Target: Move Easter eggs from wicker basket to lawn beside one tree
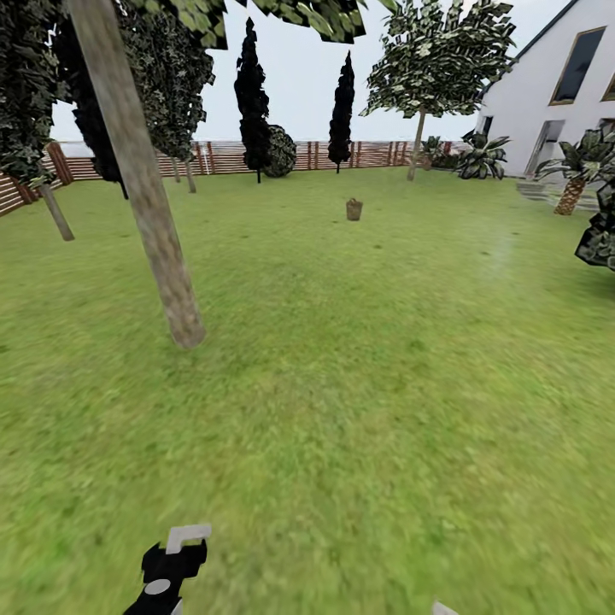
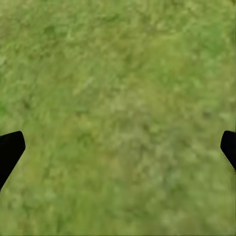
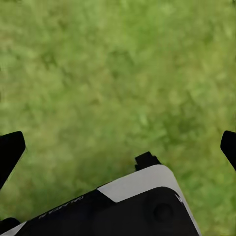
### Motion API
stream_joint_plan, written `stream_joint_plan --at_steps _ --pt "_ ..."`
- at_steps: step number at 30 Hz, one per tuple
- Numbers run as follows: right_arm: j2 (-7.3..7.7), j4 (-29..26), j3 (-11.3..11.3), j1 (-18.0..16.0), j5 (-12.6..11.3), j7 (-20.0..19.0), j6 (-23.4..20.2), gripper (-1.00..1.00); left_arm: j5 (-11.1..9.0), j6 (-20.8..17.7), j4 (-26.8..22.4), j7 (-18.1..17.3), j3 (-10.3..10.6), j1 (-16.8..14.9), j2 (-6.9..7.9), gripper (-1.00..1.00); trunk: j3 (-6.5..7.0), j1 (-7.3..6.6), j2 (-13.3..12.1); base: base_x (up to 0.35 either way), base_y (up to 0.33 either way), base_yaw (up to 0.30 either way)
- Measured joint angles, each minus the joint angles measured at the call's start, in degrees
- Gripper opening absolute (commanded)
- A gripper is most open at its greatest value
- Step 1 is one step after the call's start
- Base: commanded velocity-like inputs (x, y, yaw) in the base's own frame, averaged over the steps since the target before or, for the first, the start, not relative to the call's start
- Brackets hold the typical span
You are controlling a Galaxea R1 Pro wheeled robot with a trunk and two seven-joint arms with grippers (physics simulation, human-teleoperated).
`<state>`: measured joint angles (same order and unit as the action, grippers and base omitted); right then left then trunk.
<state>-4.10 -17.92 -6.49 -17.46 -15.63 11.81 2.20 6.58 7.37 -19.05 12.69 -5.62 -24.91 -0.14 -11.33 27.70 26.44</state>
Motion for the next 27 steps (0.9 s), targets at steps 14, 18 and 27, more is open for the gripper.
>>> stream_joint_plan --at_steps 14,18,27 --pt "0.0 0.0 0.0 0.0 0.0 0.0 0.0 1.0 0.0 0.0 0.0 0.0 0.0 0.0 0.0 1.0 0.0 0.0 0.0 0.33 0.0 0.0" --pt "-0.01 0.0 0.0 0.0 0.0 0.0 0.0 1.0 0.0 0.0 0.0 0.0 0.0 0.0 0.0 1.0 0.0 0.0 0.0 0.33 0.0 0.0" --pt "-0.02 0.0 0.0 0.0 -0.1 0.0 0.0 1.0 0.0 0.0 0.0 0.0 0.0 0.0 0.0 1.0 0.0 0.0 0.0 0.33 0.0 0.0"
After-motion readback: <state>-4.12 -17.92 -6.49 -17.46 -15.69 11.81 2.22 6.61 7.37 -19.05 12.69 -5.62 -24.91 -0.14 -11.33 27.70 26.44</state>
